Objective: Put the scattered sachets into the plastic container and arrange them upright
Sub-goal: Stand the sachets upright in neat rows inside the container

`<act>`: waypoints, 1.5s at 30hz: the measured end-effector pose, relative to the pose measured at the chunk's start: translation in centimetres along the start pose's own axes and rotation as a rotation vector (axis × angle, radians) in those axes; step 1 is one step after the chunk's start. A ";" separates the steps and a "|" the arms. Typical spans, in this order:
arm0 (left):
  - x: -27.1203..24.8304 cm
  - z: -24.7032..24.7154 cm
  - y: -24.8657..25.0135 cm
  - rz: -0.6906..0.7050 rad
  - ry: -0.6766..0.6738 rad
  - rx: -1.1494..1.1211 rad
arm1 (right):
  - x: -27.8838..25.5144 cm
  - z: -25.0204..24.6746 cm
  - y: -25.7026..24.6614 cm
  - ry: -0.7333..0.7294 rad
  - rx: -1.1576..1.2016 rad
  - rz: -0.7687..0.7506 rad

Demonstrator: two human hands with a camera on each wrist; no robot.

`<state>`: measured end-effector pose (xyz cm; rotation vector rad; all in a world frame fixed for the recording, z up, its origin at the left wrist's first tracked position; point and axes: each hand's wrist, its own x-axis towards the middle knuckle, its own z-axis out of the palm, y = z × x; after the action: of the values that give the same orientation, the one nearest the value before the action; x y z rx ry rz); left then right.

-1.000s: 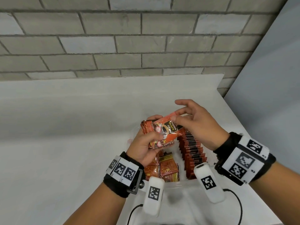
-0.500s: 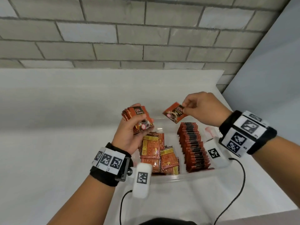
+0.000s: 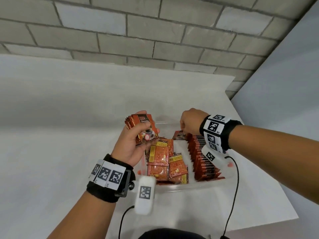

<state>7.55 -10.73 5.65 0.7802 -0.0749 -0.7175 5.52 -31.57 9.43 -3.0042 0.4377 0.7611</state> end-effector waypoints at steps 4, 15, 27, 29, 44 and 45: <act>0.0 -0.2 0.1 -0.002 0.010 0.006 | 0.7 0.3 -0.1 -0.028 -0.040 0.023; 0.0 -0.4 -0.1 -0.028 0.034 0.043 | 1.3 1.4 0.0 -0.004 -0.105 0.042; 0.0 -0.2 0.0 -0.037 0.050 0.060 | 1.6 1.8 0.2 0.028 -0.111 -0.004; 0.0 -0.2 -0.1 -0.041 0.050 0.067 | 1.7 1.9 0.1 0.029 -0.105 -0.004; 0.2 -0.2 -0.3 -0.051 0.053 0.083 | 1.2 1.7 -0.2 0.035 -0.183 -0.027; 0.2 -0.2 -0.3 -0.056 0.054 0.085 | 1.1 1.7 -0.4 0.035 -0.197 -0.027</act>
<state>7.57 -10.93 5.26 0.8851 -0.0349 -0.7494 5.77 -31.38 7.42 -3.2030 0.3412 0.7949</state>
